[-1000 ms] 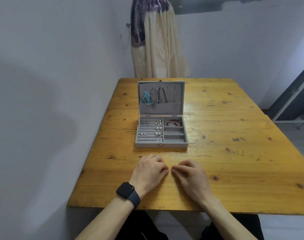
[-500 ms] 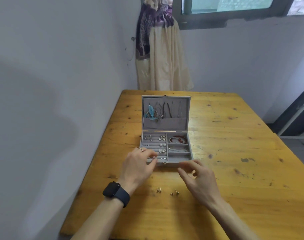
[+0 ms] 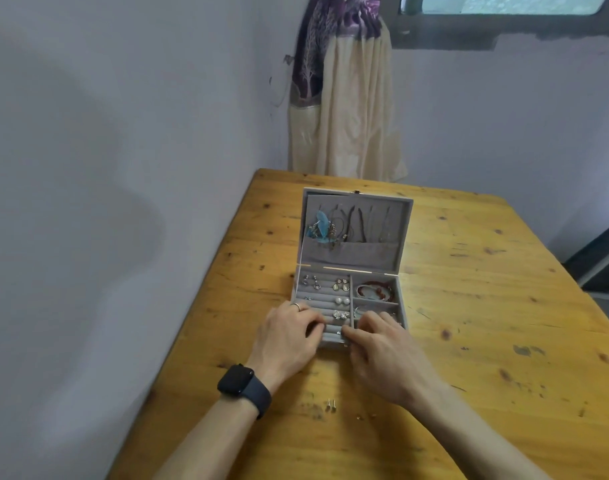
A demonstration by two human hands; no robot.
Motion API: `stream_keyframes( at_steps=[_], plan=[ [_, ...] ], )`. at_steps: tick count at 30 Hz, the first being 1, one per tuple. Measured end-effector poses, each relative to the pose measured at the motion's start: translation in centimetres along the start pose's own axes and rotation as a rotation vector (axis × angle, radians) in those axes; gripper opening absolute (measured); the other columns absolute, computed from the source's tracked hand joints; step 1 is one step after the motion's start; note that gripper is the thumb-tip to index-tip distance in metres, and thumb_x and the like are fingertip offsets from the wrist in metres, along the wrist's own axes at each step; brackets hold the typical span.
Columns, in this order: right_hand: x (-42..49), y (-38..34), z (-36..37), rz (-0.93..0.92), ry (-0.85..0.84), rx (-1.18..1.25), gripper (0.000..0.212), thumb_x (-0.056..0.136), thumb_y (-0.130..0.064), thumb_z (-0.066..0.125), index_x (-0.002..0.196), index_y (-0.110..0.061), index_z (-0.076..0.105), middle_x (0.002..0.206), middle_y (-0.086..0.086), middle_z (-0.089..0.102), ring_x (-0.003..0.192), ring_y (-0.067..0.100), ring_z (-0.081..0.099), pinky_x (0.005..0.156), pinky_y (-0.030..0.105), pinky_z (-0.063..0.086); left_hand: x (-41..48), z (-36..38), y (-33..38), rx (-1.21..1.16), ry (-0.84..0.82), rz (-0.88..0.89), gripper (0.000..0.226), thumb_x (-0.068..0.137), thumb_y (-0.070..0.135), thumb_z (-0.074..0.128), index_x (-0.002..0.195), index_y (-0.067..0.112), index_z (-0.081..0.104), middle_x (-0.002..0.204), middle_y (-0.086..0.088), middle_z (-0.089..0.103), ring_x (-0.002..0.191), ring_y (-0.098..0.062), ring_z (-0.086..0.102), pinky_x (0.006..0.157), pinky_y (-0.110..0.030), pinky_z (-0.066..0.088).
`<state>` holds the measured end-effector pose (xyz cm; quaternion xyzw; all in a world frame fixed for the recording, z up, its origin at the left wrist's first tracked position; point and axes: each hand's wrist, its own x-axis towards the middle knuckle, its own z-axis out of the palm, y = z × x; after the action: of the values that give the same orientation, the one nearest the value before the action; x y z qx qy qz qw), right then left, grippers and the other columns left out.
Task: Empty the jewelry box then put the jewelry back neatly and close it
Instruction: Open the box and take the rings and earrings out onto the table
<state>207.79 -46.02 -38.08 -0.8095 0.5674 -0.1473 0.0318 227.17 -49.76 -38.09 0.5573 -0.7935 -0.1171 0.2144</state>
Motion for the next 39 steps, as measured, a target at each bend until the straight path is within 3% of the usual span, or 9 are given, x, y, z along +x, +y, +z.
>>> stream_keyframes(
  at_steps=[6,12,16,21,24,28,31,34,39],
  plan=[
    [0.5,-0.2,0.0,0.008,0.026,0.013,0.032,0.085,-0.032,0.049,0.098,-0.025,0.077,0.090,-0.006,0.061,0.084,0.018,0.057,0.071,0.029,0.053,0.1,0.2,-0.1,0.022,-0.027,-0.002,0.026,0.099,0.039,0.049,0.113,0.035,0.071,0.112,0.015,0.066,0.104,-0.010,0.055,0.090,-0.027,0.041],
    [2.6,0.1,-1.2,0.154,-0.114,0.163,0.018,0.091,-0.036,0.060,0.095,-0.028,0.076,0.092,-0.009,0.060,0.091,0.016,0.061,0.077,0.027,0.045,0.6,-0.4,0.3,0.048,-0.063,-0.032,0.025,0.096,0.038,0.052,0.109,0.033,0.072,0.112,0.012,0.068,0.105,-0.013,0.056,0.092,-0.030,0.046],
    [4.8,0.3,-2.5,0.180,-0.304,0.151,0.014,0.088,-0.033,0.067,0.093,-0.025,0.078,0.089,-0.006,0.071,0.080,0.011,0.057,0.071,0.024,0.043,1.5,-1.4,1.0,0.078,-0.140,-0.065,0.020,0.091,0.039,0.060,0.100,0.032,0.076,0.102,0.012,0.072,0.098,-0.011,0.064,0.085,-0.031,0.055],
    [5.2,0.2,-1.4,0.161,-0.363,0.048,0.017,0.092,-0.032,0.056,0.091,-0.021,0.070,0.099,-0.001,0.061,0.091,0.020,0.059,0.079,0.033,0.051,2.4,-1.6,2.3,0.158,-0.180,-0.123,0.014,0.090,0.038,0.064,0.089,0.028,0.073,0.096,0.009,0.072,0.094,-0.015,0.065,0.079,-0.031,0.055],
    [3.4,1.1,-1.1,0.182,-0.234,0.231,0.012,0.099,-0.035,0.052,0.094,-0.025,0.056,0.100,-0.008,0.051,0.091,0.012,0.053,0.081,0.026,0.044,2.4,-1.1,2.8,0.183,-0.169,-0.175,0.019,0.088,0.042,0.064,0.088,0.026,0.074,0.090,0.007,0.073,0.091,-0.016,0.066,0.081,-0.033,0.056],
    [-1.0,2.0,-1.3,0.286,0.158,0.486,0.005,0.096,-0.026,0.062,0.092,-0.024,0.061,0.091,-0.012,0.053,0.082,-0.001,0.053,0.070,0.011,0.041,2.5,-0.3,3.7,0.253,-0.158,-0.264,0.043,0.081,0.063,0.064,0.080,0.022,0.074,0.080,0.004,0.072,0.084,-0.019,0.067,0.078,-0.034,0.056],
    [-5.3,1.8,-0.4,0.348,0.325,0.559,0.010,0.092,-0.018,0.068,0.087,-0.025,0.063,0.088,-0.013,0.057,0.082,0.001,0.057,0.069,0.009,0.042,2.4,0.3,5.0,0.294,-0.148,-0.356,0.048,0.080,0.068,0.065,0.081,0.021,0.072,0.084,0.002,0.071,0.088,-0.022,0.066,0.080,-0.036,0.056],
    [-8.6,1.5,0.9,0.442,0.383,0.615,0.014,0.090,-0.013,0.070,0.085,-0.025,0.065,0.087,-0.012,0.059,0.081,0.005,0.059,0.068,0.010,0.044,2.6,0.4,6.0,0.308,-0.145,-0.451,0.037,0.083,0.059,0.070,0.083,0.022,0.069,0.089,0.001,0.070,0.090,-0.024,0.065,0.080,-0.035,0.053],
    [-10.7,1.4,1.6,0.464,0.368,0.634,0.007,0.094,-0.017,0.066,0.089,-0.022,0.064,0.090,-0.012,0.056,0.088,-0.003,0.055,0.074,0.007,0.043,3.1,0.2,7.0,0.283,-0.208,-0.505,0.021,0.088,0.034,0.070,0.075,0.019,0.063,0.084,-0.001,0.069,0.074,-0.024,0.061,0.065,-0.028,0.049]
  ],
)
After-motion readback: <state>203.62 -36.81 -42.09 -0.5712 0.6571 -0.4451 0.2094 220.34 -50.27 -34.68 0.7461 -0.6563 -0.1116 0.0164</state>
